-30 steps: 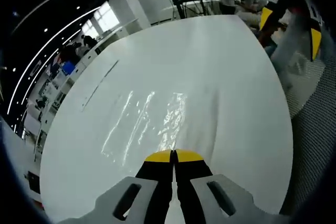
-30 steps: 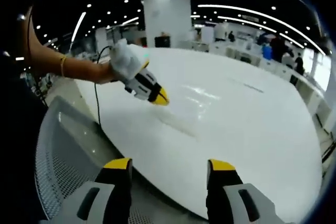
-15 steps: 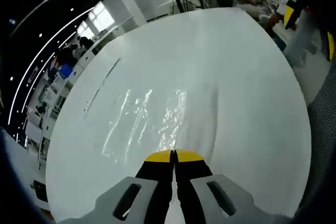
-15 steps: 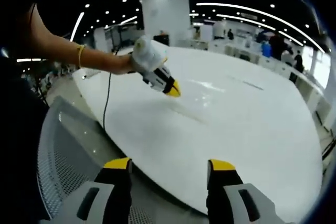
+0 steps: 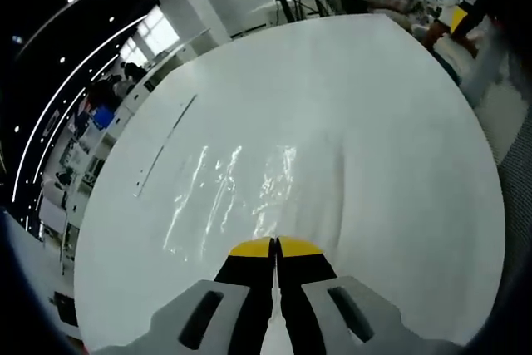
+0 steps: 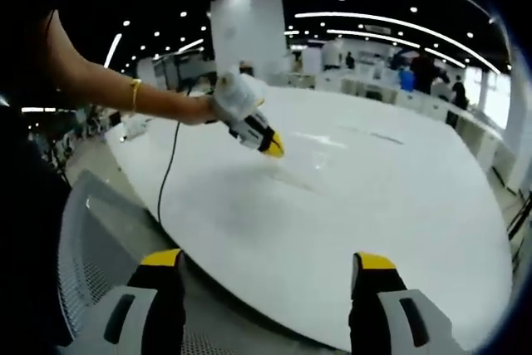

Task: Open the resealable bag by pulling the two sides of the seal apart until the entire bag opening is separated and visibly accessible.

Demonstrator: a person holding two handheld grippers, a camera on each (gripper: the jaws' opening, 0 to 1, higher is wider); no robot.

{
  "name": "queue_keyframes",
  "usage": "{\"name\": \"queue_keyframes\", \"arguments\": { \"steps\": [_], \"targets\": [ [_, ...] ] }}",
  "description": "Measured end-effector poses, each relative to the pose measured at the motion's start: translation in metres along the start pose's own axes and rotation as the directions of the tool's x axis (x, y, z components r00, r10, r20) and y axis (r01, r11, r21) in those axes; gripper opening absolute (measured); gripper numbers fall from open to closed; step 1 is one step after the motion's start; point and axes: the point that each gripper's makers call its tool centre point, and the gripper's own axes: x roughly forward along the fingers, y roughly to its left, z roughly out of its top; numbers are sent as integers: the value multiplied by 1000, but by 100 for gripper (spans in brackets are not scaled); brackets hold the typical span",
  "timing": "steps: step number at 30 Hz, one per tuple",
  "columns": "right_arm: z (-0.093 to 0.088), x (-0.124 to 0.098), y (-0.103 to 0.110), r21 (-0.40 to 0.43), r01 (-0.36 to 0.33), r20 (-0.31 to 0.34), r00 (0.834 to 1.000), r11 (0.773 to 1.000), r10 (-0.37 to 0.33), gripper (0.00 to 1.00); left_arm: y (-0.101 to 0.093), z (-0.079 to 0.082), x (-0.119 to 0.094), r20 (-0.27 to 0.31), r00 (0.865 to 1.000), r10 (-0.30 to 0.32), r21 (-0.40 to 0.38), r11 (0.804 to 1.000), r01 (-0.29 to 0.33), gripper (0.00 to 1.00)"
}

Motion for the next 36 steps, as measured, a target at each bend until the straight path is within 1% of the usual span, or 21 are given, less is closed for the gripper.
{"name": "queue_keyframes", "arguments": {
  "steps": [5,9,12,16,19,20,22,24,26,28,31,33,36],
  "targets": [
    [2,-6,-1,19,22,22,1000,1000,-23,80,3,-2,6,-13,1000,0,4,1000,0,0],
    [-4,-9,3,50,15,21,1000,999,-16,80,6,-2,7,-17,1000,2,-2,1000,-2,1],
    [-4,-10,4,53,19,24,999,998,-20,80,6,0,7,-11,1000,1,-5,1000,-1,5],
    [-4,-9,2,57,25,21,999,998,-27,80,3,0,6,-8,1000,1,8,1000,-1,15],
    [-3,-9,2,70,26,29,999,997,-28,79,2,0,3,-4,1000,4,13,1000,-4,21],
    [-3,-9,1,75,25,30,999,997,-28,79,0,2,2,10,1000,0,6,1000,0,22],
    [-3,-9,2,81,22,31,999,996,-24,79,-4,3,-1,17,1000,-11,-8,1000,11,25],
    [-3,-9,2,78,22,31,999,997,-24,78,-6,2,-5,18,1000,-5,-41,999,5,27],
    [-3,-9,3,75,24,32,999,997,-27,78,-11,4,-9,39,999,-5,-70,998,8,29],
    [-3,-9,3,72,23,32,999,997,-26,78,-14,6,-14,51,999,-4,-73,997,8,30],
    [-4,-9,3,72,22,34,999,997,-24,78,-16,12,-22,95,995,8,-59,998,-3,34],
    [-3,-9,2,73,24,37,999,997,-26,79,-16,18,-29,124,992,14,-78,997,-4,39],
    [-2,-9,0,73,34,44,998,997,-38,80,-16,25,-38,152,988,31,-97,995,-17,45]
  ]
}}
